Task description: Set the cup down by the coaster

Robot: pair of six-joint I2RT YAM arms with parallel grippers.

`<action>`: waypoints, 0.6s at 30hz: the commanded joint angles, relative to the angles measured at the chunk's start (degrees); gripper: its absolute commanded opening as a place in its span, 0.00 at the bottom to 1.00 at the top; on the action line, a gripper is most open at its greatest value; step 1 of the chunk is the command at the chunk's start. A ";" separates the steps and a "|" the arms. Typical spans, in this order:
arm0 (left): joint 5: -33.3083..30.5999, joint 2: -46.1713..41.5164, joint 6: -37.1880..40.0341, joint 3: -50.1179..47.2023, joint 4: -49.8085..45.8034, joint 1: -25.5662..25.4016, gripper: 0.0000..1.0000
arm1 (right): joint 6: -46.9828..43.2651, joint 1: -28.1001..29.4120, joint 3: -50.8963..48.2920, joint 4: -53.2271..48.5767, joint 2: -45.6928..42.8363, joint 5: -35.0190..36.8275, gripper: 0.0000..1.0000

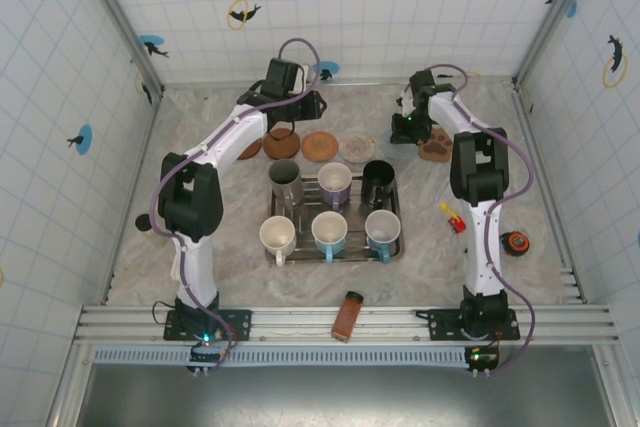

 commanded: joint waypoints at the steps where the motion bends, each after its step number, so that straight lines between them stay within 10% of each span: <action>1: -0.22 -3.28 -0.05 -0.49 0.83 -0.48 0.43 | 0.45 -0.07 -0.91 -3.66 -0.39 1.24 0.24; 18: -0.96 -5.53 0.71 -0.75 0.49 -0.43 0.43 | 1.79 -0.13 9.37 -6.07 -0.25 -0.21 0.34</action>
